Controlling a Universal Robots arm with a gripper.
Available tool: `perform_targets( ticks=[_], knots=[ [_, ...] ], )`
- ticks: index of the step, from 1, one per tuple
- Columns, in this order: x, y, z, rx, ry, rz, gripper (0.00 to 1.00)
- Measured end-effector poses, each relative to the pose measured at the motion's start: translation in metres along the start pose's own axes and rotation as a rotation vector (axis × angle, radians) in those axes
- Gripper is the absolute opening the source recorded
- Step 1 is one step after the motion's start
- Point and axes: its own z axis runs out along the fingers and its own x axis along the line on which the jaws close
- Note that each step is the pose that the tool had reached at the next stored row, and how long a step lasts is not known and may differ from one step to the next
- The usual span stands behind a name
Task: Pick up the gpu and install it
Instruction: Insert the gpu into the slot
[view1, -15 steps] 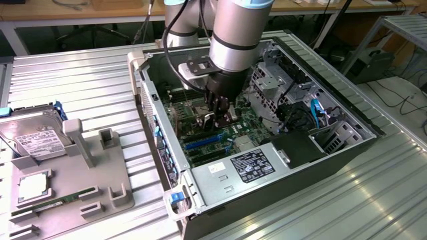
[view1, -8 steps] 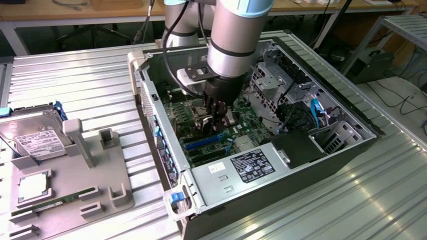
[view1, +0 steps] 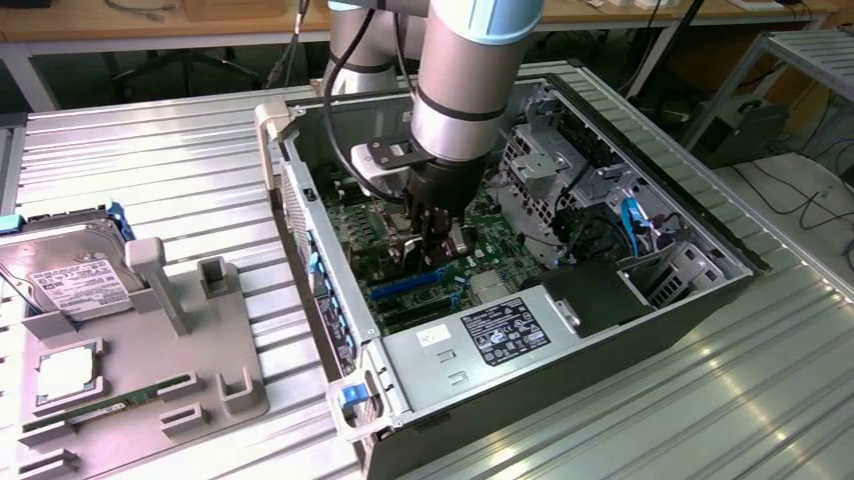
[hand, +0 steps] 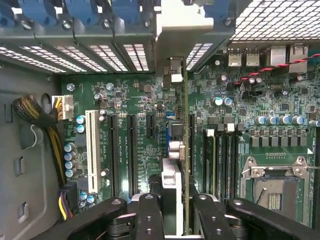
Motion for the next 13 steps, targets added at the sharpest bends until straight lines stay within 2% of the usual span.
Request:
perform_targets(
  ticks=[13],
  knots=[
    [0.0019,0.0053,0.0061,-0.0010,0.0001,0.000,0.29]
  ],
)
